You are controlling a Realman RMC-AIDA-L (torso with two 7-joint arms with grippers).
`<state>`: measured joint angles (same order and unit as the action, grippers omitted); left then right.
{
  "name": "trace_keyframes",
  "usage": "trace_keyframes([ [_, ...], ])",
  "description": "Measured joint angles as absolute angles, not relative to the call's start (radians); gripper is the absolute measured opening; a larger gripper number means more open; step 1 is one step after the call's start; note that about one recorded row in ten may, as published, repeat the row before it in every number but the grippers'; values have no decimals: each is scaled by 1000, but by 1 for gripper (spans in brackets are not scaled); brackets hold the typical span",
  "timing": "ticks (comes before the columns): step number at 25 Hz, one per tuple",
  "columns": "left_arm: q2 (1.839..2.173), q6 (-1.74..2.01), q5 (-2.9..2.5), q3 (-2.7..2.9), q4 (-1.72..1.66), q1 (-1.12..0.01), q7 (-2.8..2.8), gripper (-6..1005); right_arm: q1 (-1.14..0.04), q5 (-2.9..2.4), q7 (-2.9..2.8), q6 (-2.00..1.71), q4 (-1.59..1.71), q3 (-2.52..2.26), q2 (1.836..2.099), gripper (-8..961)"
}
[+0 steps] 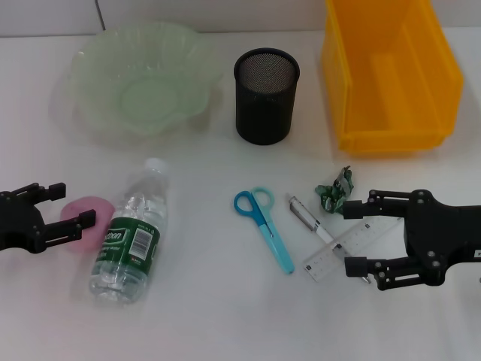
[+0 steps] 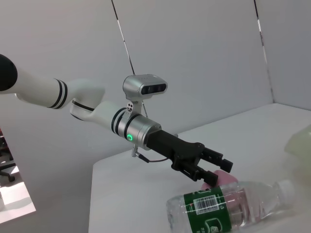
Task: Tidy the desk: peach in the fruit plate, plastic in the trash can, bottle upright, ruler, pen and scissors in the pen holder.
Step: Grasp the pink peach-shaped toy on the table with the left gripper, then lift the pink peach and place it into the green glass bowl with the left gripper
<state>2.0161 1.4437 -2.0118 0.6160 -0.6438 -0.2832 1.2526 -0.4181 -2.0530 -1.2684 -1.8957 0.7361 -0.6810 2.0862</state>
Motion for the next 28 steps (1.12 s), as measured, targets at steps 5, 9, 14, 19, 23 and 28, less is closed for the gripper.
trace_keyframes([
  [5, 2019, 1427, -2028, 611, -648, -286, 1222, 691, -413, -2052, -1269, -1896, 736, -681, 2086, 838],
  [9, 2020, 1414, -2029, 614, -648, -286, 1218, 670, -413, -2052, -1269, -1896, 736, -681, 2085, 838],
  [14, 2023, 1407, -2031, 615, -653, -285, 1225, 521, -411, -2051, -1269, -1895, 736, -680, 2085, 838],
  [19, 2047, 1423, -2016, 588, -722, -276, 1229, 356, -398, -2027, -1269, -1899, 736, -680, 2084, 838],
  [23, 2064, 1442, -1977, 546, -789, -275, 1235, 230, -388, -2001, -1269, -1906, 737, -679, 2082, 838],
  [28, 2066, 1465, -1811, 553, -820, -332, 1272, 133, -376, -1987, -1271, -1911, 741, -680, 2081, 837],
])
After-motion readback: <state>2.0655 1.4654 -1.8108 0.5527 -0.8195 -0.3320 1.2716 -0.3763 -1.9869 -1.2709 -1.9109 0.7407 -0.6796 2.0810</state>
